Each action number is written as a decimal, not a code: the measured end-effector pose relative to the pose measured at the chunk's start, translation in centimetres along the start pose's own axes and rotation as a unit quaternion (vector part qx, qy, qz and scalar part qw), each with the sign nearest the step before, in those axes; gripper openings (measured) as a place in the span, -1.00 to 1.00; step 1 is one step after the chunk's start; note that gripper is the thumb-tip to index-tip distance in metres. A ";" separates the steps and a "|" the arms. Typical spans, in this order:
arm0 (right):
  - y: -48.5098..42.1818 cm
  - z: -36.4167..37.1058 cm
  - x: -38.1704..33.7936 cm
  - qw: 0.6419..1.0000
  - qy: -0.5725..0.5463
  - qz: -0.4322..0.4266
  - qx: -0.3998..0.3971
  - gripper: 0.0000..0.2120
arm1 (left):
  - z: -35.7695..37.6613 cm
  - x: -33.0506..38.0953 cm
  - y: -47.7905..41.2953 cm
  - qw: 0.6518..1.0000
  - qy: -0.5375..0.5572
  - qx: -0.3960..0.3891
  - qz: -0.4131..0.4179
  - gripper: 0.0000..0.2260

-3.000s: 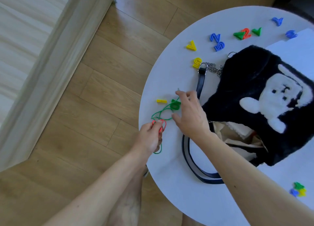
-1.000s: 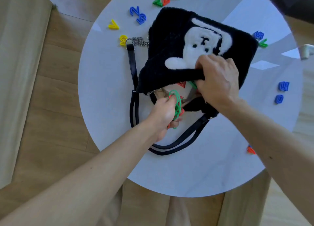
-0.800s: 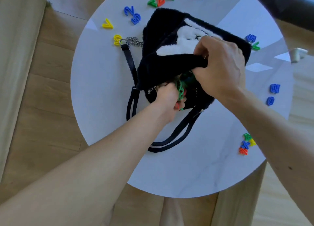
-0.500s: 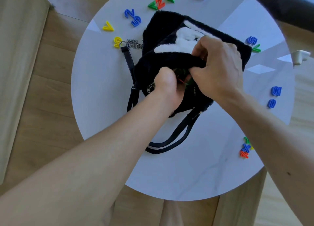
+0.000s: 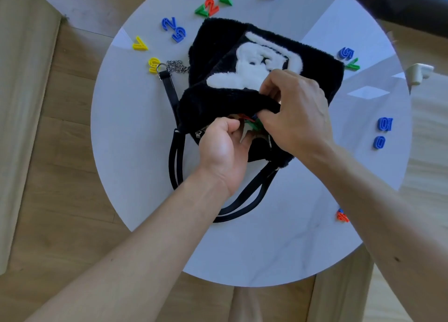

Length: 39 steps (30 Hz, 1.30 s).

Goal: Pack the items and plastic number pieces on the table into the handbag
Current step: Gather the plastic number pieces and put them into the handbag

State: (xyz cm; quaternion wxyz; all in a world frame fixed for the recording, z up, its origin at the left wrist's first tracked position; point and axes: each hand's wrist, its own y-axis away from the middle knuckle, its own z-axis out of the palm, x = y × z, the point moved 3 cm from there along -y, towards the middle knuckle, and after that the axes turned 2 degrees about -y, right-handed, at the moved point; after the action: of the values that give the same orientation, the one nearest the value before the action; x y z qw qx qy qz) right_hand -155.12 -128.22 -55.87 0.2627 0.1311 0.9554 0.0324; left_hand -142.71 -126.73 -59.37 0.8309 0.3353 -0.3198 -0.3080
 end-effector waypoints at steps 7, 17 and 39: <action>6.4 0.5 2.2 0.992 -0.118 0.053 0.001 -0.65 | -1.9 -3.0 2.0 0.964 -0.203 0.167 0.042 -0.70; 22.6 1.1 16.6 0.926 -0.076 0.367 0.054 -0.32 | 0.0 -13.3 3.5 0.886 -0.458 0.064 0.039 -0.80; 21.1 2.9 27.3 0.984 -0.017 0.156 -0.087 -0.51 | -1.2 -25.5 0.9 0.831 -0.521 0.101 -0.165 -0.88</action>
State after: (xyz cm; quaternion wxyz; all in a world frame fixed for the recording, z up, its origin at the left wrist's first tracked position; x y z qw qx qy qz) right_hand -171.31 -100.65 -69.08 0.2811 0.2558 0.9120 0.1540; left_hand -156.98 -107.30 -67.67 0.4394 0.2552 -0.6745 -0.5356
